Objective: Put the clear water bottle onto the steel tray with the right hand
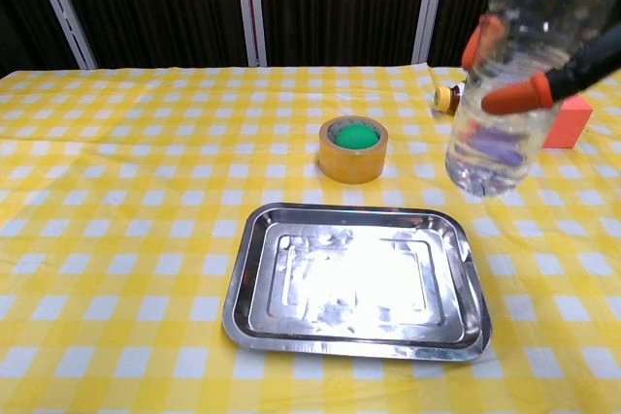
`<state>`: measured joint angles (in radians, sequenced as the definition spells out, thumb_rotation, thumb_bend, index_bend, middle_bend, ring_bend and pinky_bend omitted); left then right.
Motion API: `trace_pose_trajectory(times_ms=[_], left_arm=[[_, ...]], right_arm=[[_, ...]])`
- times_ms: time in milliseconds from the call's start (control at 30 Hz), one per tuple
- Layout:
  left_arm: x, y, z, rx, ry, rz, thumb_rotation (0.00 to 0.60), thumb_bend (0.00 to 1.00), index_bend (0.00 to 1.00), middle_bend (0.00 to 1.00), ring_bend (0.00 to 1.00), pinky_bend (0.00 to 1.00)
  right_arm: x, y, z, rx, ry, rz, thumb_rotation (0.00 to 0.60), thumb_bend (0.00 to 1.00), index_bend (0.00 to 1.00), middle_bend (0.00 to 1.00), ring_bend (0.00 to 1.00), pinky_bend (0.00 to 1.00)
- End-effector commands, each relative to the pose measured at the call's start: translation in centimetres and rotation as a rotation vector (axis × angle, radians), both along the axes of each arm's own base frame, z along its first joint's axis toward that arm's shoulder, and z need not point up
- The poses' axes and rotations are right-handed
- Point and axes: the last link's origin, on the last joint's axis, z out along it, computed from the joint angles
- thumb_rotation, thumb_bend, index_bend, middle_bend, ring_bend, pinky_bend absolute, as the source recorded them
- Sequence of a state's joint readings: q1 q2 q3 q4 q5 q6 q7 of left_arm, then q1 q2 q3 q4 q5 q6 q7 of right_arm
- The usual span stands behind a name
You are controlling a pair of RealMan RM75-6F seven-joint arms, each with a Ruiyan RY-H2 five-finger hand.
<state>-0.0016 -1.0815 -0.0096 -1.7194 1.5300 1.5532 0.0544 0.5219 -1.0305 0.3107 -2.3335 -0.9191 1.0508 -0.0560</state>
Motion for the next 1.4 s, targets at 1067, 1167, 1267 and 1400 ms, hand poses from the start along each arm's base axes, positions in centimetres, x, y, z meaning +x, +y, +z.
trace_pose_trajectory(times_ms=[1067, 1167, 1267, 1400], left_arm=[[0.0, 0.0, 0.0, 0.004, 0.007, 0.003, 0.6, 0.16, 0.16, 0.01, 0.0, 0.0], [0.0, 0.0, -0.1, 0.0, 0.009, 0.003, 0.6, 0.16, 0.16, 0.01, 0.0, 0.0], [0.0, 0.0, -0.2, -0.003, 0.01, 0.002, 0.6, 0.16, 0.16, 0.01, 0.0, 0.0], [0.0, 0.0, -0.1, 0.0, 0.007, 0.004, 0.6, 0.16, 0.16, 0.01, 0.0, 0.0]], right_arm=[[-4.5, 0.8, -2.1, 0.235, -0.026, -0.124, 0.6, 0.73, 0.75, 0.64, 0.32, 0.0], [-4.5, 0.7, -1.1, 0.209, -0.049, -0.122, 0.6, 0.73, 0.75, 0.64, 0.32, 0.0], [-4.0, 0.4, 0.6, 0.161, -0.072, -0.103, 0.6, 0.73, 0.75, 0.64, 0.33, 0.0], [-2.3, 0.0, 3.5, 0.083, -0.072, -0.053, 0.6, 0.76, 0.77, 0.66, 0.35, 0.0]])
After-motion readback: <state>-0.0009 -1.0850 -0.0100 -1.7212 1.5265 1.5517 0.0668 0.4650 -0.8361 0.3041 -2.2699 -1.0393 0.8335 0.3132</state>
